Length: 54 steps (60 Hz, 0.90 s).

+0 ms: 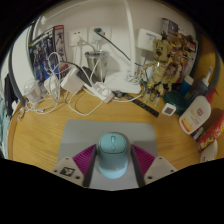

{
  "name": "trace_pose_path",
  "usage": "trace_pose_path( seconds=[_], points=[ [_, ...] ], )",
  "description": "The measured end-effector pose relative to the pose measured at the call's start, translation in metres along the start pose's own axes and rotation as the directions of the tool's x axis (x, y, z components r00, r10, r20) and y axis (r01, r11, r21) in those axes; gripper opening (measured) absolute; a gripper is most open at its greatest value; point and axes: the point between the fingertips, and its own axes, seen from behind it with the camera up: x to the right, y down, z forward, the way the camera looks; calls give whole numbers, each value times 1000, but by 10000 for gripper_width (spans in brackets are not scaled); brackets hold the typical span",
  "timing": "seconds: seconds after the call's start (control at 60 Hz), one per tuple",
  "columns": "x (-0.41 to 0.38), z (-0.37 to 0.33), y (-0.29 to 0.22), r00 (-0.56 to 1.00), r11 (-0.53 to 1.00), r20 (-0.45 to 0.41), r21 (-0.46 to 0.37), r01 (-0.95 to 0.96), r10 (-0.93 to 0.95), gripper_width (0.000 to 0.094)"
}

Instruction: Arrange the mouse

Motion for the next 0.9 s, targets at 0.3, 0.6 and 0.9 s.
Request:
trace_pose_path(
  seconds=[0.3, 0.6, 0.9],
  points=[
    [-25, -100, -55, 997, 991, 0, 113, -71, 72, 828],
    [-59, -243, -82, 994, 965, -48, 251, -83, 98, 856],
    [-80, -311, -77, 996, 947, -33, 314, -64, 79, 859]
  ],
)
